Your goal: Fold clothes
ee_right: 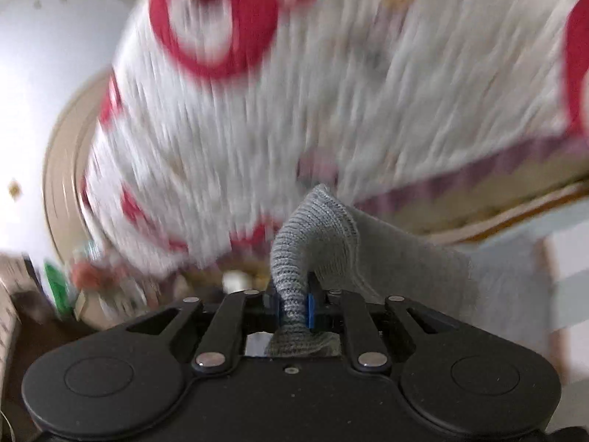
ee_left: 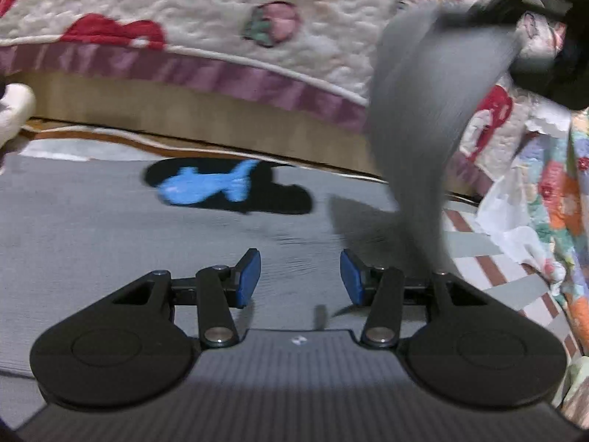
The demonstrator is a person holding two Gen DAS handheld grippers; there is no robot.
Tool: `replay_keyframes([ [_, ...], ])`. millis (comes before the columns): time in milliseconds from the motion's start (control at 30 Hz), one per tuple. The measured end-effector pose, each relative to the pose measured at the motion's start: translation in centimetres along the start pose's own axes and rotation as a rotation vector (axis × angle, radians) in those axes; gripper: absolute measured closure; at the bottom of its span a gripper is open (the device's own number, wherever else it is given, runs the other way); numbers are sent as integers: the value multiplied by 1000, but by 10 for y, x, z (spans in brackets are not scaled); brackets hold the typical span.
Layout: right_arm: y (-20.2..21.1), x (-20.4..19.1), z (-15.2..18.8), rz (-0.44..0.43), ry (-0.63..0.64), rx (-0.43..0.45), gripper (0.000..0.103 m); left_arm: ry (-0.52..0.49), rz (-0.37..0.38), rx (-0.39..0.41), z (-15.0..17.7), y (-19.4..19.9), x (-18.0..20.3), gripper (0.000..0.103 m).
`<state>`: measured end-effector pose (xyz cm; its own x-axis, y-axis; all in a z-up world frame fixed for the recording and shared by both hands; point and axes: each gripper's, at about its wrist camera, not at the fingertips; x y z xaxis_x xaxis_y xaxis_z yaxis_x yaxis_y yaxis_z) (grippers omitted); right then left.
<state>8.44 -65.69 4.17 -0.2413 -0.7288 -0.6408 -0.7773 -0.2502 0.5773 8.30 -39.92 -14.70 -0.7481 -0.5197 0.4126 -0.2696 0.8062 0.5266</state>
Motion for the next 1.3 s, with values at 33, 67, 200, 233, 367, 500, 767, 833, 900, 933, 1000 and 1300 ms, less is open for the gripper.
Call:
replay_keyframes([
  [33, -25, 2, 8, 2, -5, -56, 71, 9, -16, -1, 0, 4, -8, 55],
  [67, -38, 9, 13, -18, -33, -84, 70, 17, -17, -3, 0, 8, -14, 54],
  [200, -41, 45, 31, -41, -137, -44, 50, 18, -34, -19, 6, 18, -28, 51],
  [233, -35, 56, 32, -30, -165, -17, 50, 21, -40, -21, 6, 18, -30, 51],
  [367, -5, 93, 27, 179, -217, 78, 50, 33, -63, -26, 4, 20, -37, 51],
  [500, 32, 119, 37, 344, -224, 124, 45, -135, -112, -30, -1, 20, -24, 43],
  [767, 32, 160, 84, 261, -486, 90, 45, -420, -201, -56, 16, 8, 2, 42],
  [833, 21, 161, 95, 215, -510, 44, 45, -367, -187, -75, 14, 2, 2, 42],
  [900, 15, 163, 99, 208, -521, 29, 45, -323, -178, -78, 10, -2, 12, 42],
  [933, 13, 165, 99, 223, -523, 31, 45, -331, -169, -70, 9, -3, 22, 42],
  [1000, 11, 167, 98, 254, -527, 45, 45, -394, -170, -71, 8, -10, 44, 32],
  [1300, 4, 162, 98, 297, -446, 26, 44, -404, -223, -220, 8, -68, 49, 27],
])
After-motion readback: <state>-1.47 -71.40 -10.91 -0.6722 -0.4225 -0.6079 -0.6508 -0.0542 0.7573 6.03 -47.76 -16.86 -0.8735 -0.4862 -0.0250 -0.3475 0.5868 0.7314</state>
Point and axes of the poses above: each gripper's, at about its wrist camera, not at the fingertips, and y roughly against the way its jaws point, x to its right, z to its underside, and after that the axes turned 7 degrees about z, right-handed
